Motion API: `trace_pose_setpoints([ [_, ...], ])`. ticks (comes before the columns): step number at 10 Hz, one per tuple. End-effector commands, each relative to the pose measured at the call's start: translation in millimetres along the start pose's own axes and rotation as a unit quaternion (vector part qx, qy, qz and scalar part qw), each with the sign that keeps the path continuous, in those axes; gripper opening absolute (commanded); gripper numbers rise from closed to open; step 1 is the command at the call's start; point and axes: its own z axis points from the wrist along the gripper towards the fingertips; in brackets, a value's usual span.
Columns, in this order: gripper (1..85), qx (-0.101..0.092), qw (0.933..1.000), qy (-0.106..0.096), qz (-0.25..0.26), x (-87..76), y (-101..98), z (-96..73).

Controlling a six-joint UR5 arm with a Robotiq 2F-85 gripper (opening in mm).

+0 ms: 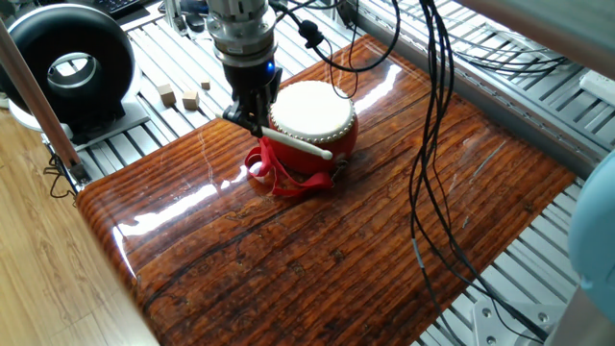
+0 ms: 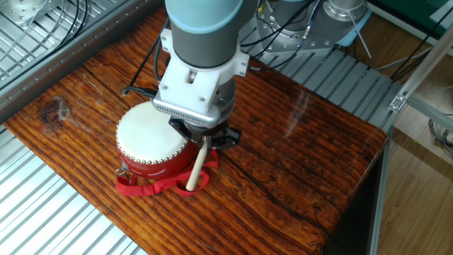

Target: Play the drum

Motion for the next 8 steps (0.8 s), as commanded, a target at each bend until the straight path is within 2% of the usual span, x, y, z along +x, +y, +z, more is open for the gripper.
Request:
trace_pose_setpoints([
  [1, 1.0, -0.007, 0.9999, -0.01, -0.009, -4.9, 3.0, -1.5],
  [2, 1.0, 0.008, 0.9998, -0.017, -0.007, -8.5, -5.0, -1.6],
  [3, 1.0, 0.013, 0.9995, -0.025, -0.017, -14.4, -19.6, -3.2],
  [4, 1.0, 0.008, 0.9991, -0.03, -0.03, -17.4, -31.5, -6.1],
  [5, 1.0, 0.008, 0.9989, -0.029, -0.036, -16.6, -41.7, -7.2],
  [6, 1.0, 0.021, 0.9985, -0.023, -0.046, -12.6, -51.8, -6.8],
  [7, 1.0, 0.048, 0.9968, -0.011, -0.064, -10.7, -68.6, -5.3],
  [8, 1.0, 0.052, 0.995, -0.008, -0.085, -15.1, -76.3, -1.2],
])
